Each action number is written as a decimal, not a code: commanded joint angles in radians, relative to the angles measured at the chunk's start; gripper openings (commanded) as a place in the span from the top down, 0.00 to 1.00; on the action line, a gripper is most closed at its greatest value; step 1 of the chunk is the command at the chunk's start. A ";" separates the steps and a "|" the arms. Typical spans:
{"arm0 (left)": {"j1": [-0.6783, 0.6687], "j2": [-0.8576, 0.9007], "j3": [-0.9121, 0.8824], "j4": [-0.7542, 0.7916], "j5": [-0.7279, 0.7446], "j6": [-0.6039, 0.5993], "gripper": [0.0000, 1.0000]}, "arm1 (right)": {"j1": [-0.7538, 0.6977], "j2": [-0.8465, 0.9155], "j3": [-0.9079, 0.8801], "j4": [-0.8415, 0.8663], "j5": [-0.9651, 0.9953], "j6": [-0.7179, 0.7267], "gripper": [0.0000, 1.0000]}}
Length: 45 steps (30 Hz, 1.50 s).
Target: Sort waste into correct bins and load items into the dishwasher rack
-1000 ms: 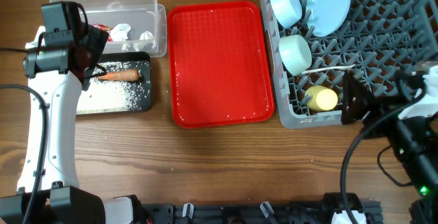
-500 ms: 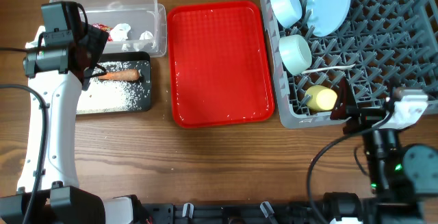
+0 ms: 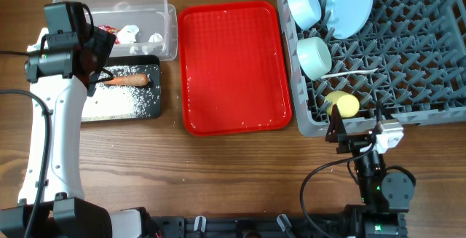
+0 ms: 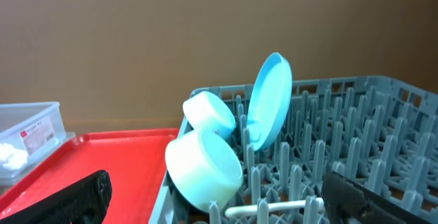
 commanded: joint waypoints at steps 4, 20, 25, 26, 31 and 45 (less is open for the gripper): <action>0.003 0.001 0.005 0.002 -0.013 0.017 0.00 | -0.004 -0.060 -0.029 -0.077 -0.006 0.021 0.00; 0.003 0.000 0.005 -0.007 -0.014 0.022 0.00 | -0.004 -0.048 -0.028 -0.078 -0.006 0.021 0.00; -0.047 -0.066 -0.019 0.038 -0.024 0.087 0.00 | -0.004 -0.048 -0.029 -0.078 -0.006 0.021 0.00; -0.070 -0.087 -0.042 0.101 -0.024 0.148 0.00 | -0.004 -0.048 -0.029 -0.078 -0.006 0.021 0.00; -0.177 -0.323 -0.351 0.617 0.102 0.585 0.00 | -0.004 -0.048 -0.029 -0.078 -0.006 0.021 0.00; -0.159 -1.250 -1.230 0.919 0.174 0.705 0.00 | -0.004 -0.048 -0.029 -0.078 -0.006 0.021 0.00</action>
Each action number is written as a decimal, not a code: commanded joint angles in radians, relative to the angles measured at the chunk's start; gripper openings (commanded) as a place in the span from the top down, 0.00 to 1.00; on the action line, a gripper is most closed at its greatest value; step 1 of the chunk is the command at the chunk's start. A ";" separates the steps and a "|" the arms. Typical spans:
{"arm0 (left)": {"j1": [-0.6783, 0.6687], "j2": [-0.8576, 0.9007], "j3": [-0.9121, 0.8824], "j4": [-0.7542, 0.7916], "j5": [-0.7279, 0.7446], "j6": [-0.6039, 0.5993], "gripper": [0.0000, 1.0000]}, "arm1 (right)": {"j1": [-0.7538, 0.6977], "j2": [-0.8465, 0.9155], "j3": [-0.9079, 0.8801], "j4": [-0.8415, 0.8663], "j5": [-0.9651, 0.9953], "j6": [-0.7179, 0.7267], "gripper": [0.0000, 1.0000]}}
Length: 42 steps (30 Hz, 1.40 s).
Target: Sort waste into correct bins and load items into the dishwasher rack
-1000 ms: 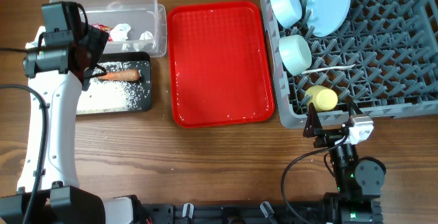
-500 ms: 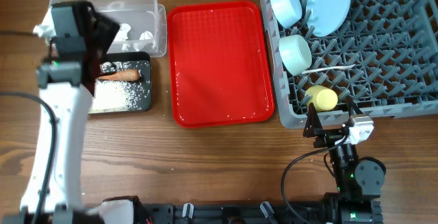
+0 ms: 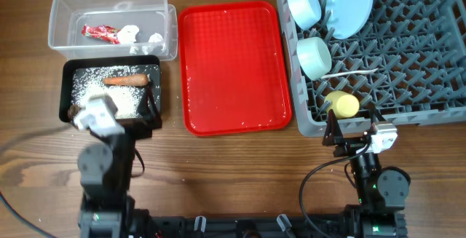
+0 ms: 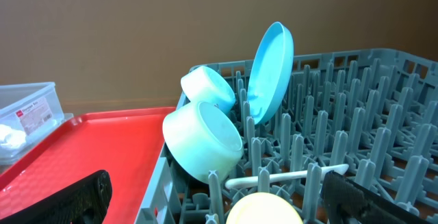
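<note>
The grey dishwasher rack [image 3: 429, 85] holds two pale blue cups [image 3: 314, 56], a blue plate [image 3: 348, 5], a white spoon [image 3: 353, 72] and a yellow cup [image 3: 344, 105]. My right gripper [image 3: 353, 125] stands open at the rack's front edge, just short of the yellow cup [image 4: 263, 212], with nothing between its fingers [image 4: 65, 196]. A carrot [image 3: 125, 80] lies on white grains in the black bin [image 3: 156, 70]. A red wrapper [image 3: 98, 32] and crumpled tissues [image 3: 129, 33] lie in the clear bin [image 3: 58, 5]. My left gripper [image 3: 113, 113] hangs over the black bin's front edge, fingers apart and holding nothing.
A bare red tray [image 3: 233, 67] sits between the bins and the rack. Wooden table [image 3: 233, 165] runs along the front, where both arm bases stand.
My left arm, which reached over the black bin beside the carrot, is now back at the table's front. The right gripper has shifted slightly, and the yellow cup now shows in its view.
</note>
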 commanded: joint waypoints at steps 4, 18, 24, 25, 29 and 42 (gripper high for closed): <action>0.006 -0.291 -0.255 0.062 0.012 0.028 0.00 | -0.004 -0.003 -0.001 0.005 -0.005 0.015 0.00; 0.006 -0.395 -0.290 -0.040 0.015 0.028 0.00 | -0.004 -0.003 -0.001 0.005 -0.005 0.015 0.00; 0.006 -0.395 -0.290 -0.040 0.015 0.028 0.00 | -0.004 -0.003 -0.001 0.005 -0.005 0.014 0.00; 0.006 -0.395 -0.290 -0.040 0.016 0.028 0.00 | -0.004 -0.003 -0.001 0.005 -0.005 0.014 0.00; 0.006 -0.395 -0.290 -0.040 0.016 0.028 0.00 | -0.004 -0.003 -0.001 0.005 -0.005 0.015 0.00; 0.006 -0.394 -0.290 -0.040 0.015 0.028 0.00 | -0.004 -0.003 -0.001 0.005 -0.005 0.014 0.00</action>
